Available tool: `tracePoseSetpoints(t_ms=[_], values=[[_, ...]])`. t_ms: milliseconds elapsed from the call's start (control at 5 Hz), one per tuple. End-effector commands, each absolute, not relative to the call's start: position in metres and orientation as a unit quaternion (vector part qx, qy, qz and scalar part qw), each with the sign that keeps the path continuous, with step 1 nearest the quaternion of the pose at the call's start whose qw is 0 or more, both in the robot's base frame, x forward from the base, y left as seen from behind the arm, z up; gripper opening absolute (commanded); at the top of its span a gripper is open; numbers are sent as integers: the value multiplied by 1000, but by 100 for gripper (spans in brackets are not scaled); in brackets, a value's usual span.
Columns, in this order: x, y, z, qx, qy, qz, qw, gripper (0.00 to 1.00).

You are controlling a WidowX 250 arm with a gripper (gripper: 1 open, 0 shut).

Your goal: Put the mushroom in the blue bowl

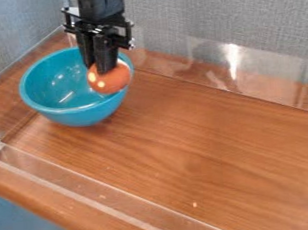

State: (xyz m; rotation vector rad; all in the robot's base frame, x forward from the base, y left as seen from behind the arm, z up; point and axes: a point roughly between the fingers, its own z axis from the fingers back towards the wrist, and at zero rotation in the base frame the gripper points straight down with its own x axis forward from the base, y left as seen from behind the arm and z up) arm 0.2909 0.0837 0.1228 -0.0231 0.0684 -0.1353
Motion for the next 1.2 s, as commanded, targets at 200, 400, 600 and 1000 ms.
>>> tracePoseSetpoints(t_ms=[200,400,600,1000], values=[[306,82,128,3,13,-74,997,0],[310,80,124,4,16,-78,997,0],[312,82,120,6,19,-77,997,0],[318,82,109,12,29,-78,997,0]])
